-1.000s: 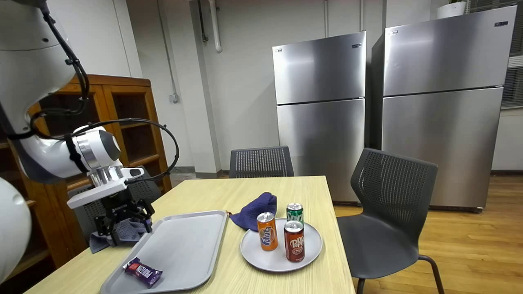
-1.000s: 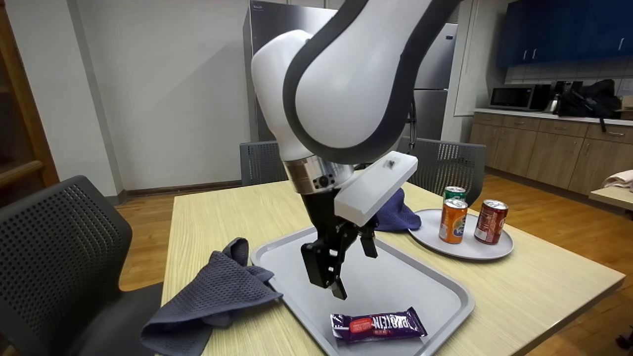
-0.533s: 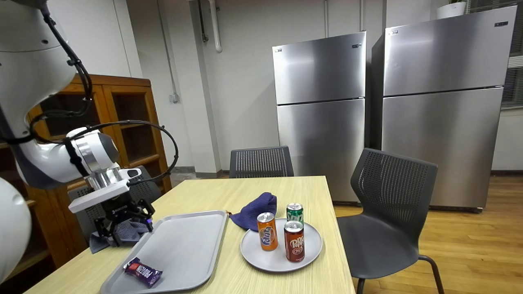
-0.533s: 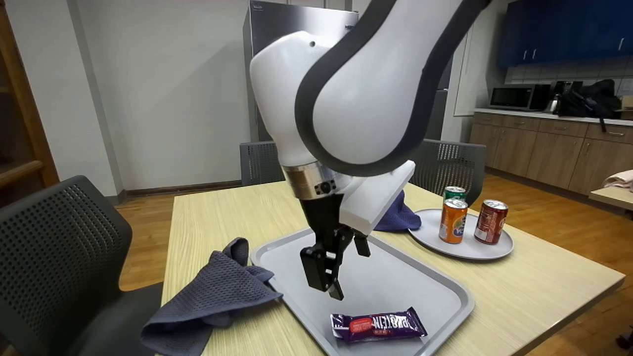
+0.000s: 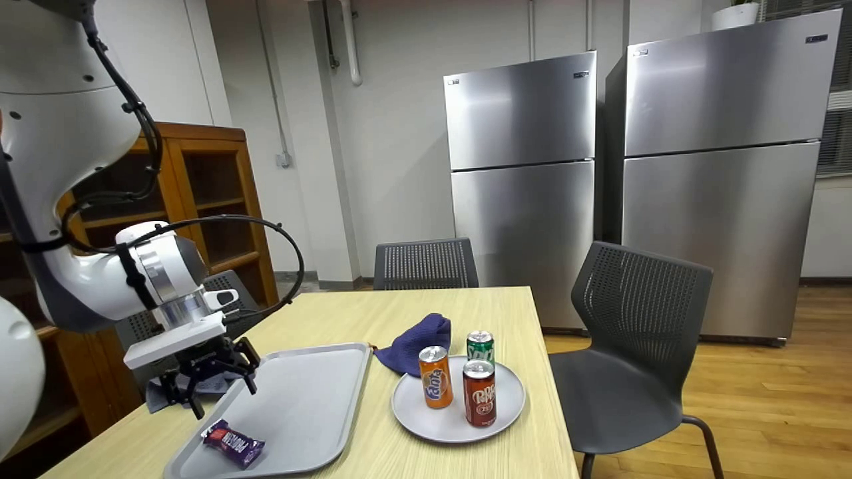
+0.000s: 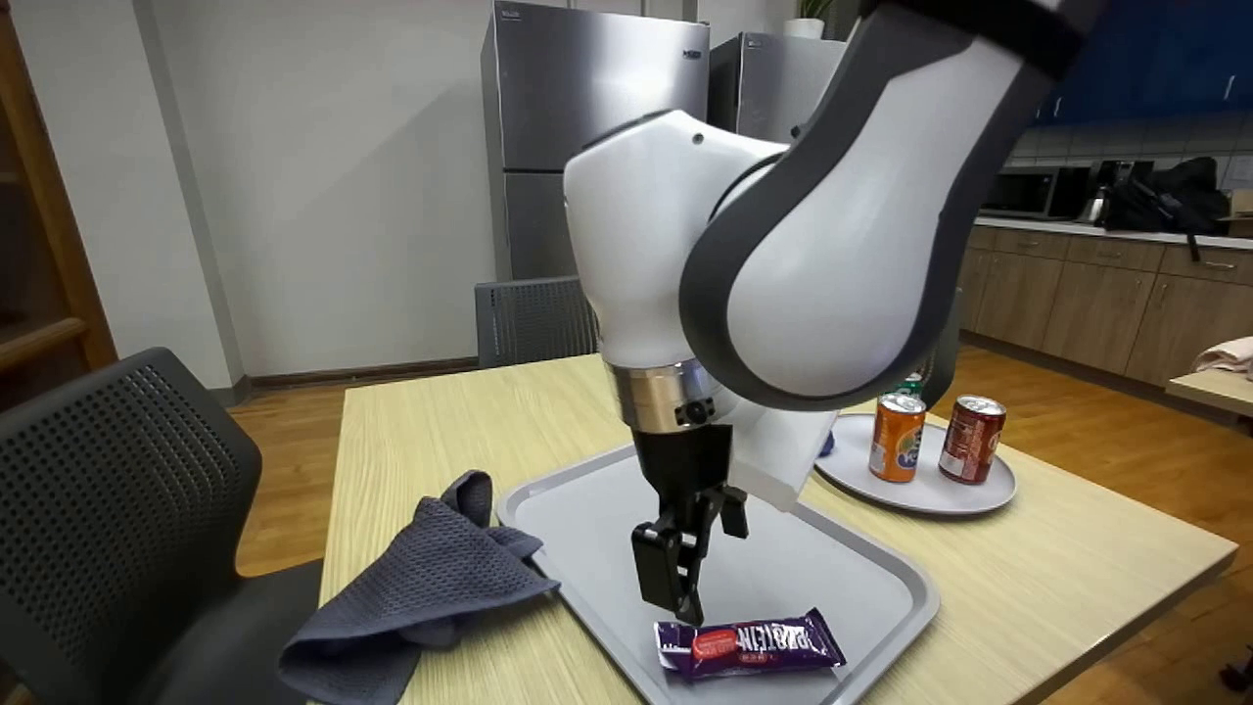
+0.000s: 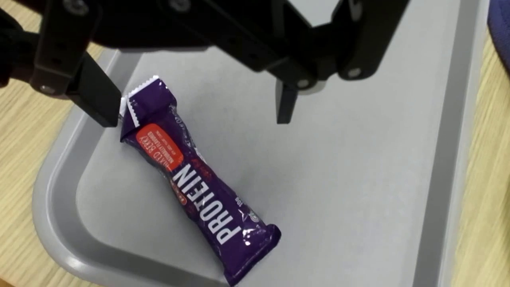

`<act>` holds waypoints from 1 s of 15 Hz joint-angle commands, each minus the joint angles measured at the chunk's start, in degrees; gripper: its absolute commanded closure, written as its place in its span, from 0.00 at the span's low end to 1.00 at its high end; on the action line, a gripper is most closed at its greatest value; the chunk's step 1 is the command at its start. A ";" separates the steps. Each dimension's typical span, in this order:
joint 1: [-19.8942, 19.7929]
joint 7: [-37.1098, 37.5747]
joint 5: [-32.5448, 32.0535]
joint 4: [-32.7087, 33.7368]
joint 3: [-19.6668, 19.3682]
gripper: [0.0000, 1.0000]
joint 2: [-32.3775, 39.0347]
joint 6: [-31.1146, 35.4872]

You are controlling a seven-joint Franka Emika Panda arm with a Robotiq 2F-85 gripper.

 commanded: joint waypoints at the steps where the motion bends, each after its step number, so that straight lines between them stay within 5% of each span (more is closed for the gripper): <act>1: -1.78 -3.65 -1.65 -3.14 -0.44 0.00 -0.92 3.80; 15: -1.51 -9.16 -6.02 -4.92 -3.06 0.00 3.46 10.60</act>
